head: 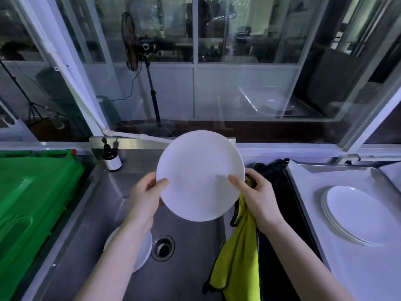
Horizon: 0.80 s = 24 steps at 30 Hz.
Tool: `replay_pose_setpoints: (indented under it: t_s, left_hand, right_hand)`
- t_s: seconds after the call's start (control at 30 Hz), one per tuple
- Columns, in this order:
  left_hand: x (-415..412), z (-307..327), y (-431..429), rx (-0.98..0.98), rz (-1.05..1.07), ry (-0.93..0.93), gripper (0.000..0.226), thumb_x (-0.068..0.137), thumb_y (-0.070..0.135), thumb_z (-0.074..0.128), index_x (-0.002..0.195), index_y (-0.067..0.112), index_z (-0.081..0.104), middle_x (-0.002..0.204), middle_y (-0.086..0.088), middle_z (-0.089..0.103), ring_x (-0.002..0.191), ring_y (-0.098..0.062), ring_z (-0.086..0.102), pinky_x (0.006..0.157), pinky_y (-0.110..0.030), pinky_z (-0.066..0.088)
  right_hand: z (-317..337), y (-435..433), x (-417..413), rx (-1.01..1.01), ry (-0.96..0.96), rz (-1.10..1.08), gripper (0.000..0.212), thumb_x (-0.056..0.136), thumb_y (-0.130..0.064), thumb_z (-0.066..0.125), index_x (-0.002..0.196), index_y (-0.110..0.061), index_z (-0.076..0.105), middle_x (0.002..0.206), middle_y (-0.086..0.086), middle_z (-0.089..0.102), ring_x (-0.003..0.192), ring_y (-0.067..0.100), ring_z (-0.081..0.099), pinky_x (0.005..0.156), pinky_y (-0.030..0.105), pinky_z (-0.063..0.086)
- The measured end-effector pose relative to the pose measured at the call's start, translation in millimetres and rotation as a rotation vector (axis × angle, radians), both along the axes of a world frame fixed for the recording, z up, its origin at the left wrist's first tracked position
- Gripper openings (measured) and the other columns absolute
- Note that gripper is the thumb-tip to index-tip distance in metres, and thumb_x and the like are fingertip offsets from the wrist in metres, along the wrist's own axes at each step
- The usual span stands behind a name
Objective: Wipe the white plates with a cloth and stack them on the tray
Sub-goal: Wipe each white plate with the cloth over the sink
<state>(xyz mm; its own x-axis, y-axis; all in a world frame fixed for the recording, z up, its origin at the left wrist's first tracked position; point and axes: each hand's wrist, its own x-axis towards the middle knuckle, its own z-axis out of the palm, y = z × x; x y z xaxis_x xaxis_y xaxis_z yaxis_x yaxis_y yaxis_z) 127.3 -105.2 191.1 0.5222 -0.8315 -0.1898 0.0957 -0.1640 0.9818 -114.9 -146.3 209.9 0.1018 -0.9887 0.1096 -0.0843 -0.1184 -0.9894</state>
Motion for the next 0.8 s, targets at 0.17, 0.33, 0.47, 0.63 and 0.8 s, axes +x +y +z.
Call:
replay_pose_setpoints:
  t_s: [0.17,0.33,0.47,0.63,0.8]
  left_hand:
    - [-29.1,4.7,-17.1,-0.001,-0.144,0.001,0.016,0.093,0.012,0.067,0.104,0.02,0.075,0.097,-0.001,0.076,0.093,-0.026,0.069,0.073,-0.038,0.055]
    - [-73.0,-1.6,-34.1,0.029,-0.335,0.037,0.019,0.094,0.014,0.068,0.112,0.019,0.073,0.108,-0.003,0.075,0.105,-0.029,0.067,0.095,-0.051,0.053]
    - [-118.1,-7.8,-43.8,0.056,-0.447,0.088,0.024,0.094,0.014,0.067,0.118,0.014,0.071,0.11,-0.003,0.075,0.103,-0.028,0.068,0.092,-0.049,0.054]
    - [-177.3,-12.6,-47.4,0.076,-0.572,0.105,0.025,0.095,0.018,0.068,0.121,0.017,0.068,0.115,-0.006,0.072,0.104,-0.03,0.067,0.078,-0.041,0.055]
    - [-248.0,-17.1,-50.8,0.106,-0.727,0.137,0.013,0.097,0.016,0.063,0.107,0.021,0.07,0.108,-0.005,0.073,0.098,-0.025,0.07,0.067,-0.03,0.057]
  right_hand:
    - [3.2,18.3,-42.3,0.013,0.012,-0.203,0.013,0.089,-0.024,0.064,0.094,-0.034,0.07,0.093,-0.009,0.072,0.091,0.015,0.068,0.077,0.035,0.054]
    - [8.3,47.7,-83.0,0.053,0.006,-0.437,0.017,0.085,-0.017,0.07,0.088,-0.034,0.07,0.076,-0.007,0.072,0.07,0.009,0.069,0.058,0.02,0.052]
    - [14.5,71.5,-120.3,0.081,0.022,-0.563,0.019,0.083,-0.011,0.071,0.094,-0.026,0.07,0.083,-0.002,0.072,0.071,0.009,0.066,0.061,0.017,0.051]
    - [13.3,95.7,-173.6,0.13,0.097,-0.683,0.029,0.079,-0.004,0.069,0.091,-0.03,0.071,0.077,-0.012,0.071,0.068,0.006,0.064,0.06,0.018,0.05]
    - [-0.4,98.3,-238.3,0.204,0.103,-0.833,0.03,0.077,-0.003,0.065,0.088,-0.029,0.072,0.061,-0.011,0.065,0.05,0.01,0.056,0.047,0.021,0.047]
